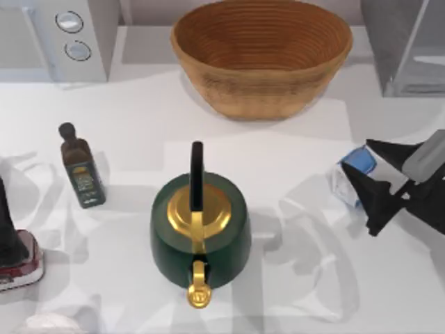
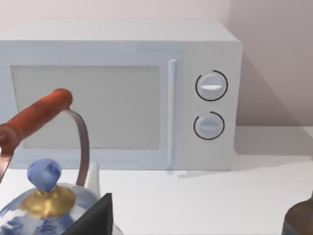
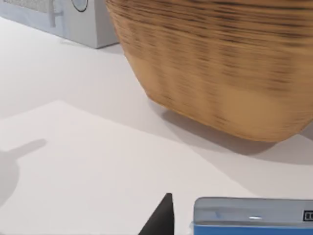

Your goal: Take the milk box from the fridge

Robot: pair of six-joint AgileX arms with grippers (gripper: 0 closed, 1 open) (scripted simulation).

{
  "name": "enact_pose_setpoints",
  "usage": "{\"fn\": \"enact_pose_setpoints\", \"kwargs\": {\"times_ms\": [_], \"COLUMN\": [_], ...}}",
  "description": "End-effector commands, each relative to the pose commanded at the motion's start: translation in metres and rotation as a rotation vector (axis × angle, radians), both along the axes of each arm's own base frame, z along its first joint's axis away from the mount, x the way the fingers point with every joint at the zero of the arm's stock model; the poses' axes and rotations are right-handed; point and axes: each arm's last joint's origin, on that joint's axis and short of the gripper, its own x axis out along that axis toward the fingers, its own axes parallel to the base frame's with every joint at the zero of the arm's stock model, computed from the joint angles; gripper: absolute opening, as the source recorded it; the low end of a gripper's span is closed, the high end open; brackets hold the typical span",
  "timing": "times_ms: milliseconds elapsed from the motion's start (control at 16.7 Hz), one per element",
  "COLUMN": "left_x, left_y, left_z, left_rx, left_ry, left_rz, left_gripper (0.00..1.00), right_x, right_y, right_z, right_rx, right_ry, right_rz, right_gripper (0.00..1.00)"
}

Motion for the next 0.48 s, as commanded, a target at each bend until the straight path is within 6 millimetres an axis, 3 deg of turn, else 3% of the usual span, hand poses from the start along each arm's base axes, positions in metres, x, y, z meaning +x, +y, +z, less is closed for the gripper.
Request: {"fn": "enact_pose_setpoints", "kwargs": {"times_ms": [120, 480], "left_x": [0.0, 0.0], "left_y": [0.0, 0.0], "left_z": [0.0, 0.0], "left_rx": [0.0, 0.0], "left_ry": [0.0, 0.0], "left_rz": [0.0, 0.0], "left_gripper": [1.0, 1.0], "right_x": [0.0, 0.0], "right_y": [0.0, 0.0], "right_z": [0.0, 0.0], "right_rx": [0.0, 0.0], "right_ry": [0.0, 0.0], "right_rz": [0.0, 0.0], "right_gripper": [0.98, 1.0]}}
